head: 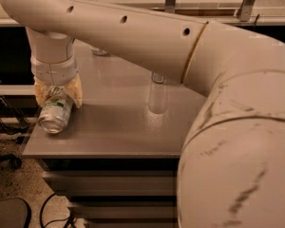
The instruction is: Place 7up can upright
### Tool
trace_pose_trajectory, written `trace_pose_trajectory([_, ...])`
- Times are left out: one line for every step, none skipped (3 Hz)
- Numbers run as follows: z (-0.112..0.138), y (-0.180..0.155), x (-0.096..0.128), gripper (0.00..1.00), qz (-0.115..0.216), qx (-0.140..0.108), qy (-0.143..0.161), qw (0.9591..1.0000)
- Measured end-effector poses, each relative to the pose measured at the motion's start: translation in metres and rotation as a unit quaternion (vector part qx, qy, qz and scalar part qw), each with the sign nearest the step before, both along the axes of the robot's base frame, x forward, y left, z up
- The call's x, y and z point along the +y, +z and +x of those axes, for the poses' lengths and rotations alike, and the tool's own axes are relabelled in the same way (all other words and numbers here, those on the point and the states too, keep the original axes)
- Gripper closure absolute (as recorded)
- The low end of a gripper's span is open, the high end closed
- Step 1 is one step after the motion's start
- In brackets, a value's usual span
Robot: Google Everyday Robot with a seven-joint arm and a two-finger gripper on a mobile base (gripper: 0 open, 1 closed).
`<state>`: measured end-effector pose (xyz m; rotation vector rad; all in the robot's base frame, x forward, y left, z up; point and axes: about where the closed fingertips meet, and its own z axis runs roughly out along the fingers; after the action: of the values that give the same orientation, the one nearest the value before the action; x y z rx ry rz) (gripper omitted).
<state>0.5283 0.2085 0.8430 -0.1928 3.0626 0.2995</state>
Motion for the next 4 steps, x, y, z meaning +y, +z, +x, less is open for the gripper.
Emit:
trace_pose_trajectory([0.001,0.002,0.001,0.64,0.004,-0.002,0.002,1.0])
trace_pose_trajectory([0.003,0.013,0.003,0.88,0.019,-0.021,0.016,0.9995])
trace_pose_trajectory([0.003,0.035,0.013,1.0,0.057,-0.058,0.063,0.9947])
trace_pose_trajectory([0.003,0.057,0.02,1.0,0.094,-0.095,0.118,0.9839])
